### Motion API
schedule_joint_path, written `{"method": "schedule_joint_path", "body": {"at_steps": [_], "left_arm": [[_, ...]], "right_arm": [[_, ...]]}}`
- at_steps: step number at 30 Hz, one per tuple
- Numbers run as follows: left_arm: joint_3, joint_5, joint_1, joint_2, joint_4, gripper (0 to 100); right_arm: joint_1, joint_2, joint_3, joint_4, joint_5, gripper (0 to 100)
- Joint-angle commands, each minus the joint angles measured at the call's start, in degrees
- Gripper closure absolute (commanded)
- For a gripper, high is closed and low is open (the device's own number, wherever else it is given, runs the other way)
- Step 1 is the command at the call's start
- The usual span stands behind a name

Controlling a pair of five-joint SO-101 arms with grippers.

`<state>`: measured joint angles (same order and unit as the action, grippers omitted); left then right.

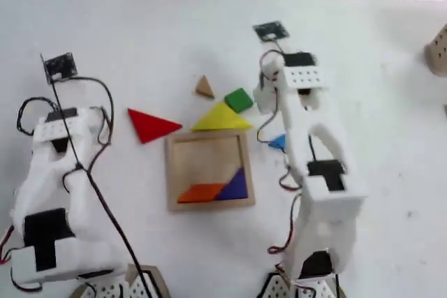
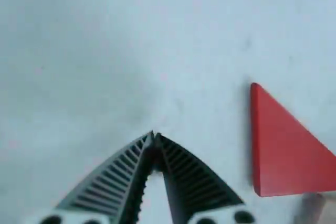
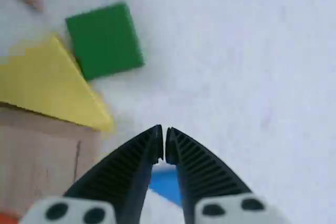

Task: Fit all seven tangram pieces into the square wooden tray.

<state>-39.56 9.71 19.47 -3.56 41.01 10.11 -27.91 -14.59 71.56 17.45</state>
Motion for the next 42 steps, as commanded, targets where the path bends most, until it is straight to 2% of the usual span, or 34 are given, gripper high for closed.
{"method": "schedule_joint_path", "body": {"at_steps": [1, 9, 14, 20, 27, 32, 37, 42], "left_arm": [[-1.8, -0.6, 0.5, -5.2, -3.3, 98], [-2.2, -0.8, -0.8, -6.2, -3.3, 98], [-2.2, -8.4, -1.4, -6.2, -3.3, 98], [-2.2, -9.6, -1.5, -6.2, -3.3, 98], [-2.4, -9.5, -2.9, -6.1, -5.4, 98], [-2.3, -9.5, -6.4, -6.3, -5.4, 98], [-2.3, -9.6, -6.7, -6.3, -5.4, 98], [-2.3, -9.7, -6.5, -6.3, -5.4, 98]], "right_arm": [[1.8, -8.5, -17.7, 0.4, 2.9, 97.9], [4.6, -29.9, -51.4, 3.5, 6.1, 98.0], [9.1, -38.8, -67.1, 7.2, 12.9, 98.0], [10.0, -44.4, -73.5, 8.0, 20.2, 98.0], [11.8, -47.2, -74.0, 14.9, 20.5, 98.0], [12.4, -43.4, -74.0, 22.4, 11.4, 98.0], [13.5, -40.8, -74.0, 25.5, 3.7, 98.0], [13.1, -40.7, -74.1, 19.9, -15.1, 98.0]]}}
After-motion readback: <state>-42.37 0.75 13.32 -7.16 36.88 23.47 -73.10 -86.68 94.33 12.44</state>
